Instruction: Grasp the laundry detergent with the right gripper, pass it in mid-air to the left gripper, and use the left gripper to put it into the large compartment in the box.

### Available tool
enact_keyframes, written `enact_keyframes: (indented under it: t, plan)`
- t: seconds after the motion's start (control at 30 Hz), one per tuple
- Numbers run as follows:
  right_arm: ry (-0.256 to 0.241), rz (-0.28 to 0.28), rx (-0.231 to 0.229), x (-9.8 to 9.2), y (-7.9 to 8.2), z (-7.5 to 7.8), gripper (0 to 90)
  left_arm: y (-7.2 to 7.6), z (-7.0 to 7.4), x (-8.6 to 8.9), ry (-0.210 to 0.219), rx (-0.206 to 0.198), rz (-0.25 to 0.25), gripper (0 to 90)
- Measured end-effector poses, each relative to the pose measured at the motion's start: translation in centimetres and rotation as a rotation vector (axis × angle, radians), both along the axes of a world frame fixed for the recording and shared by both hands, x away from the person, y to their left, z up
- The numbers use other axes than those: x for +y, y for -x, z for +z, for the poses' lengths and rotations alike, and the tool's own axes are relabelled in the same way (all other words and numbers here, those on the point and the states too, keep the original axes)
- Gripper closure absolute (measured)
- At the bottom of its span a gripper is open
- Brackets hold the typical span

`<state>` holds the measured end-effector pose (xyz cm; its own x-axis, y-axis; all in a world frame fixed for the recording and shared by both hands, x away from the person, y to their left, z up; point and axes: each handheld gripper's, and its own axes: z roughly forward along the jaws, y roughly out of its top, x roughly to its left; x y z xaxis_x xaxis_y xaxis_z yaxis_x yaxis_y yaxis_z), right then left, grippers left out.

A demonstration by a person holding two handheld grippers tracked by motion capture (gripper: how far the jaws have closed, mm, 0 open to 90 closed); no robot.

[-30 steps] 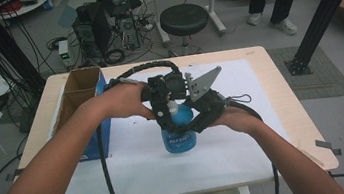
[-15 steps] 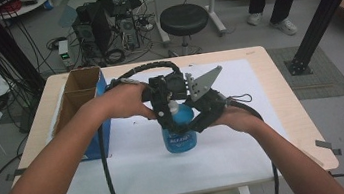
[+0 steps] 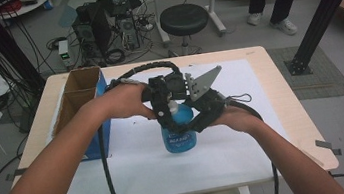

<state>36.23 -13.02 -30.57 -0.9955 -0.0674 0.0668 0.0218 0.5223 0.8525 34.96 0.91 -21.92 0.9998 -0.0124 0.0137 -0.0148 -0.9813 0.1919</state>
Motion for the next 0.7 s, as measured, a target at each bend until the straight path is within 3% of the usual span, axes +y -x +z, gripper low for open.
enact_keyframes:
  t: [0.37, 0.7]
  plan:
    - [-0.002, 0.004, -0.012, -0.03, -0.02, 0.02, 43.4, -0.04, 0.09, 0.11, 0.007, -0.003, -0.002, 35.8]
    - [-0.006, 0.006, -0.013, 0.13, -0.01, 0.01, 43.4, 0.01, 0.11, 0.29, 0.005, -0.002, -0.002, 36.7]
